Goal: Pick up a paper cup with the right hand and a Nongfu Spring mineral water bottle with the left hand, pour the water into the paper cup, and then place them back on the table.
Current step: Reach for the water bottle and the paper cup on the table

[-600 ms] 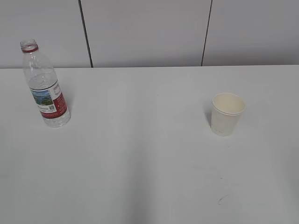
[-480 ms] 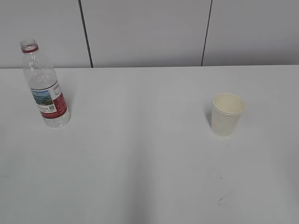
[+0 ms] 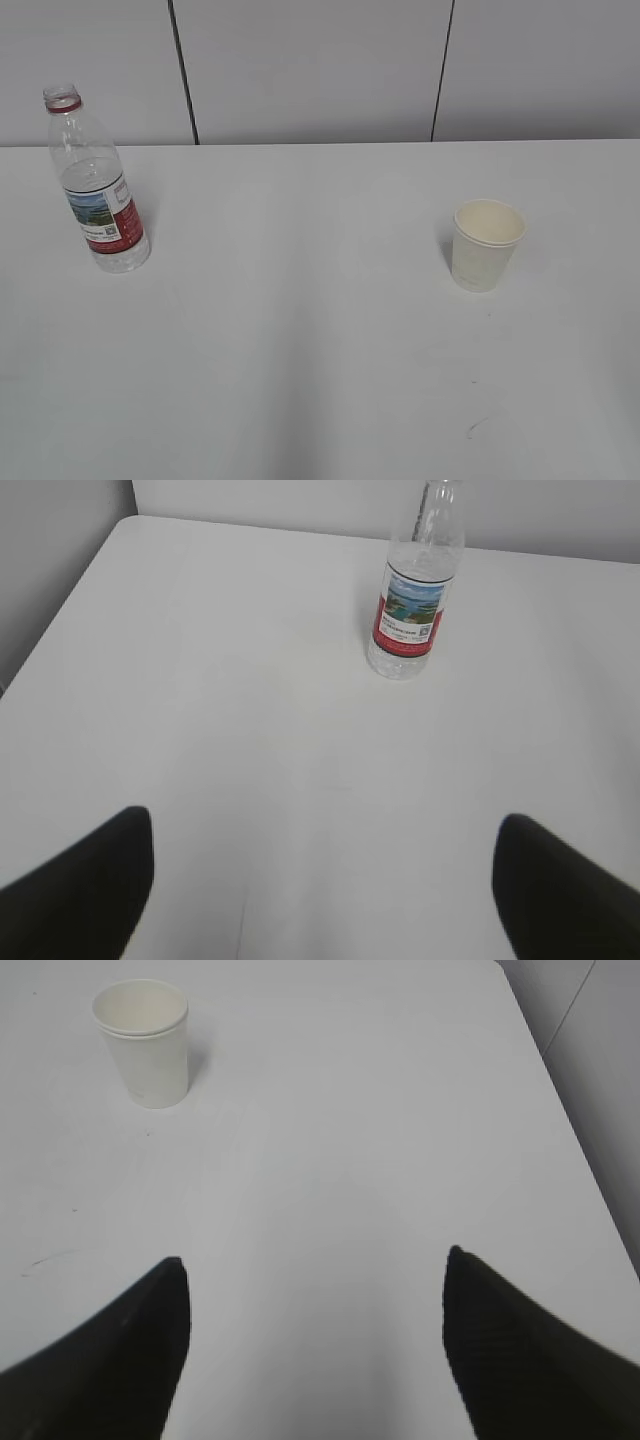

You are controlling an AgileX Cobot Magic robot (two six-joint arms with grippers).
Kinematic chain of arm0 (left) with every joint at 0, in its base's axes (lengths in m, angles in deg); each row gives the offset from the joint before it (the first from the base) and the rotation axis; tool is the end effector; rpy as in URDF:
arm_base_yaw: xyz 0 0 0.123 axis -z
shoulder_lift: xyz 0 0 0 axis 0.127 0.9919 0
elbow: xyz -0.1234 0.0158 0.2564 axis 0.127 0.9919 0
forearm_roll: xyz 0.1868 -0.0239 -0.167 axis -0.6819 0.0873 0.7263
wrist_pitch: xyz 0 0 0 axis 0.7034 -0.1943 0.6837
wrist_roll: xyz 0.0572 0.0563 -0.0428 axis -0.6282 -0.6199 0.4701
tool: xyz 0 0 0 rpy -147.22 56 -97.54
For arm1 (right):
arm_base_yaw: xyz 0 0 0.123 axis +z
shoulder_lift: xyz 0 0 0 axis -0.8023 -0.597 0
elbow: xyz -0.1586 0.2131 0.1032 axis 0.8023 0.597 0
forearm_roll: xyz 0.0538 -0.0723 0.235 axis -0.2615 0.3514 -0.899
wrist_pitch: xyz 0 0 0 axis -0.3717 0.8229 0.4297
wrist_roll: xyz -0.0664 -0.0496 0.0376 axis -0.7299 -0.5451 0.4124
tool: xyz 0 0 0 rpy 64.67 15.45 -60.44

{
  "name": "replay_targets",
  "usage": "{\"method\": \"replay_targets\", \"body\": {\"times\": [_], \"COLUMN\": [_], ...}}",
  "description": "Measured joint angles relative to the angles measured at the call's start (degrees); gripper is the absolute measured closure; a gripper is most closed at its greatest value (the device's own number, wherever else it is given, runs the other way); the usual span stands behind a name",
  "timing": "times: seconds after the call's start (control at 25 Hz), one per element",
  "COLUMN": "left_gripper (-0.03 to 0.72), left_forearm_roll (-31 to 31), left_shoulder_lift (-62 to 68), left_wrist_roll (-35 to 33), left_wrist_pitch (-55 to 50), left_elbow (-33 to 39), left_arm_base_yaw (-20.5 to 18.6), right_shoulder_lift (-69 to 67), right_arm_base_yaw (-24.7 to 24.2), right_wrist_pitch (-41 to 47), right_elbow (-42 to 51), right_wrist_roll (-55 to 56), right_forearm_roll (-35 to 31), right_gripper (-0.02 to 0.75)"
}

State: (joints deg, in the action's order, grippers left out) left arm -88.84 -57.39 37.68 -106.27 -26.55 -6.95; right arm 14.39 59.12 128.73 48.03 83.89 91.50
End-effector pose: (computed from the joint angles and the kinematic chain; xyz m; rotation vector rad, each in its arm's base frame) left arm -0.0145 0.0068 0.2883 -0.1235 1.9937 0.0167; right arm 0.0017 -0.0172 0.2585 -0.0114 2.0795 -0.1518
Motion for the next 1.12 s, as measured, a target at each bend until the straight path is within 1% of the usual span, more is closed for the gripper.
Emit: {"method": "replay_targets", "body": {"times": [0.88, 1.12], "left_gripper": [0.093, 0.093], "left_forearm_roll": [0.0, 0.0], "left_shoulder_lift": [0.0, 0.0], "left_wrist_roll": [0.0, 0.0], "left_wrist_pitch": [0.0, 0.0], "left_elbow": [0.0, 0.0], "left_arm_base_yaw": [0.0, 0.0], "right_shoulder_lift": [0.0, 0.0], "right_arm_base_yaw": [0.0, 0.0], "right_wrist_pitch": [0.0, -1.5], "right_elbow": [0.0, -0.5], "right_wrist_roll": [0.0, 0.0], "right_forearm_roll": [0.0, -0.2], "right_gripper": [0.156, 0.156]}}
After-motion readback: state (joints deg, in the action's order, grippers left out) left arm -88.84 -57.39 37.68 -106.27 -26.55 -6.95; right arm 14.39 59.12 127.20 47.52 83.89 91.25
